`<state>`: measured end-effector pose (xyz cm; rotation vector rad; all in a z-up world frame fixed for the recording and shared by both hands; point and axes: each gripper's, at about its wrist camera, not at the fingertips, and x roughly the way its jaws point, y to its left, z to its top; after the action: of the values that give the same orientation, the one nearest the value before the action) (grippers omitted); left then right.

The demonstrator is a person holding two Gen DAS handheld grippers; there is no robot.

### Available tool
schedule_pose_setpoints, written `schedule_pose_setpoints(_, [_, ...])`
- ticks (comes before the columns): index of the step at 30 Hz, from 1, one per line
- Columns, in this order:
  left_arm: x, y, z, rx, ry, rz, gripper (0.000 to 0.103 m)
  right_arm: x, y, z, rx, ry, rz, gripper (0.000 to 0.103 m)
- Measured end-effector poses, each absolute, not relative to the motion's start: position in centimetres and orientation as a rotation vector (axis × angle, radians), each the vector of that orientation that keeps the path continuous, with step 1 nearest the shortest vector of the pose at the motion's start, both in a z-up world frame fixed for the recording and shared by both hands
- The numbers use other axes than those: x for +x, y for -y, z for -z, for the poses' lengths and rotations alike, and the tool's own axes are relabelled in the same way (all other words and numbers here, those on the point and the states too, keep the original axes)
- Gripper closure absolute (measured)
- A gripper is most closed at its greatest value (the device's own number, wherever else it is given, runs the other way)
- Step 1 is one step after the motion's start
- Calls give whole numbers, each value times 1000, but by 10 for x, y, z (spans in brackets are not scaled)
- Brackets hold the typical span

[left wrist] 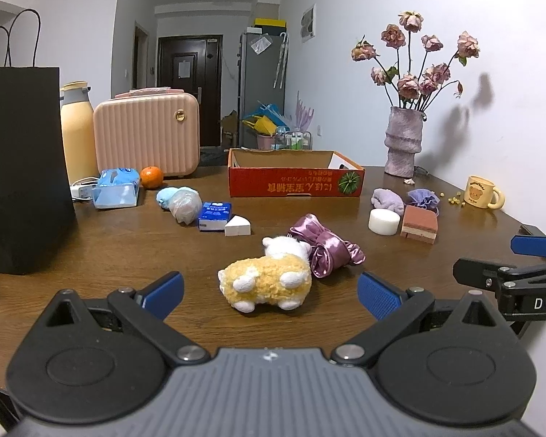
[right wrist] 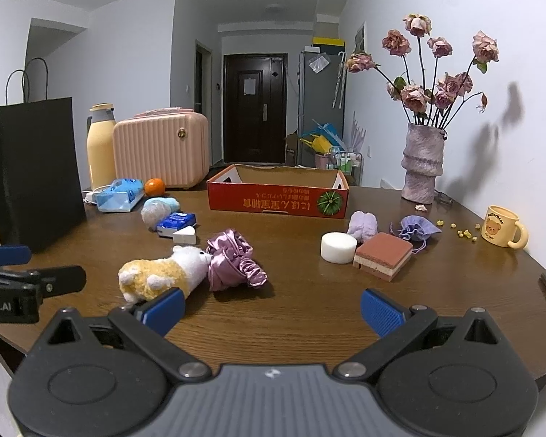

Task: Organize soft objects
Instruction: 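Approach and grasp the yellow plush sheep with the left gripper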

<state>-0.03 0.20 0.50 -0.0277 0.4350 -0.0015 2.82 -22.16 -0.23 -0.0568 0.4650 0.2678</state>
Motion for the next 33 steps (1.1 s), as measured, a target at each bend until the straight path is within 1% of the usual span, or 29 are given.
schedule_pose_setpoints(33, [76, -6, 20, -30, -555, 12, 0, 103, 214, 31, -57, -579, -260, 0])
